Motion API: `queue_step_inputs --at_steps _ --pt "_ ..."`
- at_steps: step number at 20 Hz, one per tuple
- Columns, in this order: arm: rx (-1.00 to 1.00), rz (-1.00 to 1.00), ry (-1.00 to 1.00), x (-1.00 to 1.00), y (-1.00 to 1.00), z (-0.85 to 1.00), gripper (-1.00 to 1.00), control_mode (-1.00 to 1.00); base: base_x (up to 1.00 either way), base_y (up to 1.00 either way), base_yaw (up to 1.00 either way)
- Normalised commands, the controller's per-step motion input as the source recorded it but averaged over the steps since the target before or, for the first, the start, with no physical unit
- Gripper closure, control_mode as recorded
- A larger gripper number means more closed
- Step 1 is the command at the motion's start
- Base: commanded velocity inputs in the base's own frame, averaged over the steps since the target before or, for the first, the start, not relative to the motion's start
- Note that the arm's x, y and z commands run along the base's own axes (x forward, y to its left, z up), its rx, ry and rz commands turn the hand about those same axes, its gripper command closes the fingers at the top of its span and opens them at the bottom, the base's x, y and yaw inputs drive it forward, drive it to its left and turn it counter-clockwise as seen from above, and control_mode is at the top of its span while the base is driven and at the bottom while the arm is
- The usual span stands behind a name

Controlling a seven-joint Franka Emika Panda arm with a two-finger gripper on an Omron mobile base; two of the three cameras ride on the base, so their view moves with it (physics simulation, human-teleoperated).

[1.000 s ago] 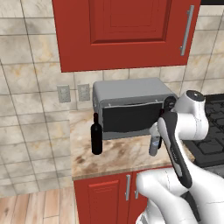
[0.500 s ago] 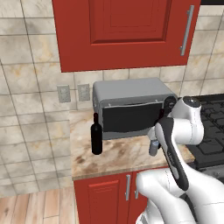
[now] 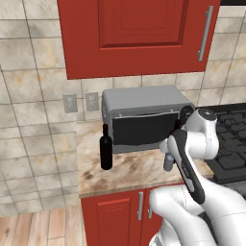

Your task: Move the drinks to the dining counter.

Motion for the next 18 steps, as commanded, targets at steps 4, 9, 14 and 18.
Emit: queue_step_inputs --at_steps 4,9,14,18 --pt "0.05 0.00 0.00 0.27 -0.07 -0.05 -1.00 -1.00 0.00 0.00 0.00" --pt "0.04 0.00 0.00 0.24 -0.09 -0.07 -1.00 -1.00 0.00 0.00 0.00" --pt "0.01 0.00 0.00 0.25 -0.02 -0.16 -1.00 -1.00 0.00 0.00 0.00" --pt "0.00 0.00 0.00 0.23 0.00 -0.23 -1.00 -1.00 0.00 0.00 0.00"
